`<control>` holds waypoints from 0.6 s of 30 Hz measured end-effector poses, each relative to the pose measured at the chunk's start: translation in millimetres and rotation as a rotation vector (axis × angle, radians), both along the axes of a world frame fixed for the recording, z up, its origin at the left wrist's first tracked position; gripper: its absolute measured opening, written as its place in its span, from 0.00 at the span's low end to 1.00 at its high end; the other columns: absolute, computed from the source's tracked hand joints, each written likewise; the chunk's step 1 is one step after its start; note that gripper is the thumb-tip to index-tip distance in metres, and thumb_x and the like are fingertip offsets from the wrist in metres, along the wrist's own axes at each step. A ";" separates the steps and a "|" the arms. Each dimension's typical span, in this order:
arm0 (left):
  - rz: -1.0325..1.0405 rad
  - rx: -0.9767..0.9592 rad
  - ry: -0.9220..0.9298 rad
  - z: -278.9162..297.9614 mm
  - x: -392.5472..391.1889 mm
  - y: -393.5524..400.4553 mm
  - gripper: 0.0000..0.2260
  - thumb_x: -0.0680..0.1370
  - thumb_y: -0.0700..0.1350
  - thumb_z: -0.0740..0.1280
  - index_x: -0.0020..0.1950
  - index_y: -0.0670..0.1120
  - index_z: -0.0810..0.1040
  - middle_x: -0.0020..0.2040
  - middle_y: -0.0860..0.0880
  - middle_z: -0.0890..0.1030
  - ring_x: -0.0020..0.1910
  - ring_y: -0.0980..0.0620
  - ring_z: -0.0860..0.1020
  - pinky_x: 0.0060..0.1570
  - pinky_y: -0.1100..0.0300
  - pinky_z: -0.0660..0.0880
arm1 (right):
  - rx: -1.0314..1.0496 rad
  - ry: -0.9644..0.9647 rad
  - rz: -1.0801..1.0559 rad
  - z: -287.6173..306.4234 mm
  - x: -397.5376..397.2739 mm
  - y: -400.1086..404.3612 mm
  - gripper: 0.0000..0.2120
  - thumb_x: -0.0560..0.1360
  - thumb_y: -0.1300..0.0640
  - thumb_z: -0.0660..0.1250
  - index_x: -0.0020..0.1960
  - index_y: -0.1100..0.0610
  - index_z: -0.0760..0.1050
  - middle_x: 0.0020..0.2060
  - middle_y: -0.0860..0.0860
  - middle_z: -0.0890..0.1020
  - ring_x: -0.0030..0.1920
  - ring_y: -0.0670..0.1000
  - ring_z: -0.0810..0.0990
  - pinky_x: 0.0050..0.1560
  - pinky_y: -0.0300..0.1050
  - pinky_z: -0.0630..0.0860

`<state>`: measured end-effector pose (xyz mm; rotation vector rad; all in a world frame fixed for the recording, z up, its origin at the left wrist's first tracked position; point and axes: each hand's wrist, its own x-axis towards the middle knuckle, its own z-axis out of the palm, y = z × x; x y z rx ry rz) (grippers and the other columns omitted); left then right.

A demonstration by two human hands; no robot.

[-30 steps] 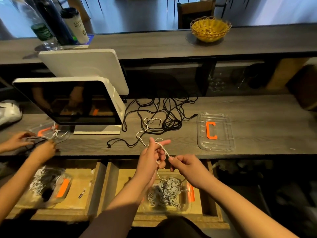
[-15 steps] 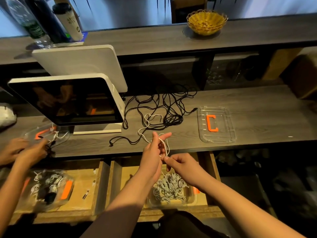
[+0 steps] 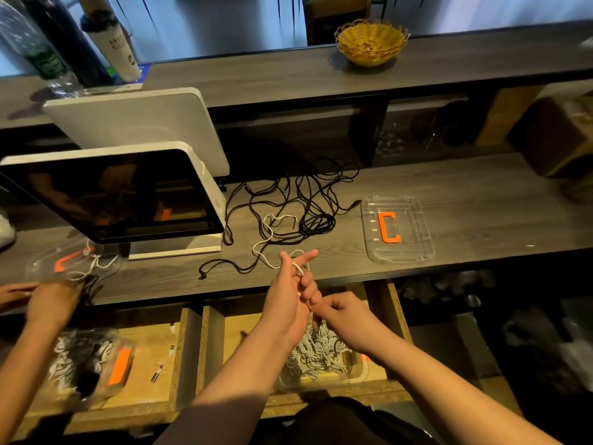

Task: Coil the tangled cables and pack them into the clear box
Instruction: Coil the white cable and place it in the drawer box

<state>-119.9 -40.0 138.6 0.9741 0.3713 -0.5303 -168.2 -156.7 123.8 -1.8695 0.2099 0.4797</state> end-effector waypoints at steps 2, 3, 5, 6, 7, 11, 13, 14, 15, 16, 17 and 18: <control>-0.016 0.004 -0.023 -0.9 -1.9 -3.6 0.26 0.83 0.61 0.52 0.61 0.44 0.79 0.31 0.51 0.66 0.27 0.56 0.62 0.28 0.62 0.61 | -0.027 0.013 0.009 -1.3 -3.4 0.6 0.20 0.81 0.49 0.62 0.32 0.50 0.78 0.24 0.48 0.68 0.27 0.48 0.63 0.32 0.45 0.61; -0.032 0.013 -0.043 -0.1 -1.5 -4.5 0.26 0.83 0.61 0.52 0.61 0.44 0.79 0.31 0.51 0.65 0.28 0.57 0.61 0.29 0.62 0.60 | -0.049 0.016 0.025 -0.5 -4.3 1.1 0.20 0.82 0.48 0.61 0.32 0.47 0.77 0.26 0.49 0.69 0.29 0.50 0.65 0.33 0.46 0.62; -0.066 0.053 -0.091 1.7 1.0 -5.2 0.25 0.83 0.60 0.51 0.61 0.44 0.80 0.32 0.52 0.65 0.28 0.57 0.61 0.30 0.62 0.59 | -0.106 0.014 0.084 1.9 -5.2 2.1 0.16 0.83 0.49 0.58 0.40 0.48 0.78 0.29 0.49 0.72 0.31 0.51 0.68 0.35 0.48 0.65; -0.080 0.084 -0.121 2.2 2.2 -4.7 0.25 0.83 0.60 0.51 0.61 0.45 0.80 0.32 0.52 0.65 0.29 0.57 0.61 0.30 0.62 0.59 | -0.144 0.009 0.118 3.5 -5.4 2.5 0.15 0.83 0.49 0.57 0.45 0.51 0.78 0.30 0.49 0.73 0.32 0.50 0.68 0.36 0.48 0.66; -0.094 0.130 -0.157 2.1 3.2 -3.8 0.26 0.83 0.60 0.50 0.61 0.45 0.80 0.32 0.52 0.65 0.29 0.57 0.61 0.31 0.63 0.59 | -0.187 0.001 0.149 5.1 -5.6 2.7 0.15 0.84 0.50 0.56 0.48 0.55 0.78 0.32 0.49 0.74 0.33 0.49 0.69 0.38 0.49 0.67; -0.217 0.483 -0.362 -1.3 7.5 -2.6 0.25 0.84 0.60 0.47 0.59 0.51 0.82 0.32 0.52 0.63 0.31 0.57 0.62 0.34 0.63 0.61 | -0.319 -0.071 0.240 13.9 -9.4 5.0 0.15 0.83 0.49 0.57 0.47 0.56 0.77 0.33 0.48 0.76 0.32 0.45 0.70 0.39 0.48 0.69; -0.320 0.608 -0.395 -3.7 9.7 -1.2 0.25 0.85 0.60 0.47 0.57 0.53 0.82 0.34 0.51 0.63 0.32 0.58 0.64 0.37 0.63 0.64 | -0.301 -0.103 0.237 20.5 -10.2 6.1 0.13 0.82 0.51 0.58 0.48 0.55 0.78 0.34 0.52 0.79 0.32 0.45 0.71 0.36 0.48 0.69; -0.370 0.631 -0.388 -5.1 10.9 -0.2 0.25 0.85 0.60 0.47 0.56 0.53 0.83 0.35 0.50 0.64 0.32 0.57 0.65 0.37 0.62 0.65 | -0.261 -0.114 0.213 24.2 -10.2 5.5 0.12 0.82 0.52 0.58 0.46 0.54 0.78 0.36 0.54 0.80 0.32 0.46 0.72 0.35 0.50 0.69; -0.415 0.634 -0.378 -5.9 11.8 0.9 0.26 0.85 0.60 0.47 0.55 0.52 0.83 0.35 0.50 0.65 0.32 0.57 0.66 0.35 0.62 0.66 | -0.218 -0.127 0.181 27.2 -9.5 4.2 0.11 0.81 0.54 0.58 0.45 0.53 0.77 0.37 0.56 0.80 0.32 0.47 0.72 0.35 0.51 0.69; -0.460 0.623 -0.368 -5.4 11.9 1.8 0.26 0.85 0.60 0.48 0.55 0.49 0.83 0.34 0.49 0.66 0.31 0.57 0.68 0.34 0.63 0.68 | -0.192 -0.144 0.158 31.1 -9.2 2.3 0.11 0.81 0.55 0.58 0.43 0.52 0.75 0.36 0.55 0.79 0.32 0.46 0.72 0.35 0.51 0.69; -0.505 0.615 -0.357 -4.7 11.7 2.3 0.27 0.85 0.60 0.48 0.53 0.48 0.83 0.33 0.48 0.69 0.30 0.56 0.71 0.34 0.64 0.70 | -0.187 -0.163 0.146 34.1 -8.4 -0.2 0.11 0.81 0.56 0.58 0.42 0.52 0.74 0.35 0.53 0.78 0.32 0.44 0.71 0.35 0.50 0.69; -0.549 0.616 -0.346 -4.2 11.1 3.0 0.27 0.84 0.61 0.49 0.52 0.47 0.84 0.33 0.46 0.73 0.33 0.56 0.75 0.36 0.63 0.72 | -0.194 -0.188 0.141 36.4 -7.5 -2.6 0.11 0.81 0.57 0.58 0.42 0.53 0.74 0.36 0.51 0.78 0.32 0.43 0.71 0.36 0.49 0.70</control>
